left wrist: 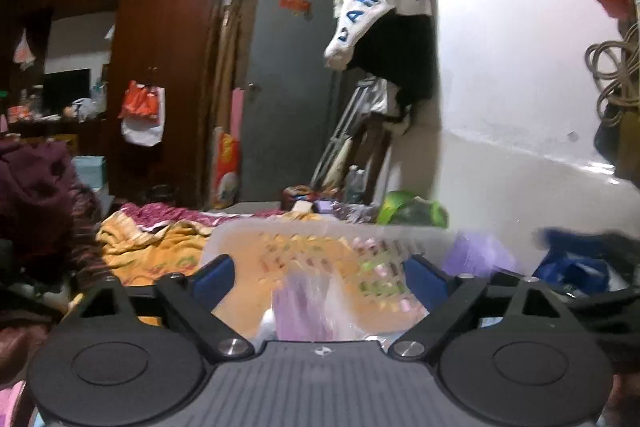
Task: Organize objects
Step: 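Carry both items over the white basket and open both grippers, then grasp the purple box with the left gripper while the right grasps a clear plastic bag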
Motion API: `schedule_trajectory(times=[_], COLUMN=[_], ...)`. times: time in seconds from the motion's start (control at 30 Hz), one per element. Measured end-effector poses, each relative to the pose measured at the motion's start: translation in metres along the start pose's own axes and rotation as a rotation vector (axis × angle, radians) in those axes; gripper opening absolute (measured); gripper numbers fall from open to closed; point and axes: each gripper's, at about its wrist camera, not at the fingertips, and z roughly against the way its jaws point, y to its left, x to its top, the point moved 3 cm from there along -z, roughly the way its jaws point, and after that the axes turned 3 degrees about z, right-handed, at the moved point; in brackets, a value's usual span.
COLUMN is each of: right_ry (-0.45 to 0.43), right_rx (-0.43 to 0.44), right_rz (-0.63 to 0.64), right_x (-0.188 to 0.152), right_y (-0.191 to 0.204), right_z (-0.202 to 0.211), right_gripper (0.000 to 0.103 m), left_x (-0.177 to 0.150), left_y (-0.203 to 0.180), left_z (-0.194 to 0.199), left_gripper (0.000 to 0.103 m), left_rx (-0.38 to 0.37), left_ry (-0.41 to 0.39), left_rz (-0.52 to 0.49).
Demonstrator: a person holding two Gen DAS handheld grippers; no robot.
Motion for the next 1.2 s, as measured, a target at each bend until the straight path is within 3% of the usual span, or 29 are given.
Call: schedule_trajectory(times=[0.07,0.17,0.27,0.3,0.37,0.43,0.57,0.67,0.73,0.9,0.93,1.0,1.2], right_ry=[0.026,0.097,0.228,0.255,0.307,0.341,0.378,0.421,0.41,0.409,0.406,0.395,0.265], right_rx=[0.008,0.068,0.072,0.093,0.104,0.107,0.126,0.114,0.113,0.1,0.087,0.066,0.077], right_rz=[-0.052,-0.014,0.0,-0.005,-0.015,-0.033,-0.048,-0.043,-0.062,-0.017,-0.002,0.014,-0.061], right_x=[-0.007,-0.04,-0.081,-0.09,-0.107,-0.114,-0.124,-0.129,-0.127,-0.124,-0.122,-0.121,-0.114], right_y=[-0.003,0.002,-0.001,-0.002,-0.005,-0.006,-0.004,-0.003,-0.007,0.004,0.005,0.007,-0.005], right_z=[0.022,0.051,0.052,0.05,0.046,0.041,0.03,0.023,0.022,0.022,0.022,0.024,0.044], right_gripper=[0.103,0.103,0.103,0.097,0.084,0.078,0.077,0.063,0.055,0.051,0.051,0.05,0.05], left_x=[-0.009,-0.038,-0.068,-0.079,-0.093,-0.103,-0.114,-0.119,-0.117,-0.12,-0.121,-0.123,-0.119], left_y=[0.003,0.01,0.023,0.027,0.038,0.045,0.05,0.047,0.046,0.031,0.029,0.027,0.044], left_z=[0.023,0.072,0.102,0.107,0.106,0.103,0.095,0.09,0.089,0.075,0.072,0.069,0.088], left_gripper=[0.094,0.094,0.094,0.094,0.094,0.094,0.094,0.094,0.094,0.09,0.083,0.055,0.052], left_rx=[-0.024,-0.007,-0.019,-0.017,-0.003,-0.002,-0.022,-0.006,0.0,0.071,0.086,0.116,0.032], left_ry=[-0.027,-0.064,-0.036,-0.019,0.027,0.07,0.105,0.137,0.138,0.19,0.201,0.217,0.102], left_rz=[-0.025,-0.057,-0.036,-0.043,-0.039,-0.019,-0.018,-0.045,-0.043,-0.106,-0.121,-0.146,-0.028])
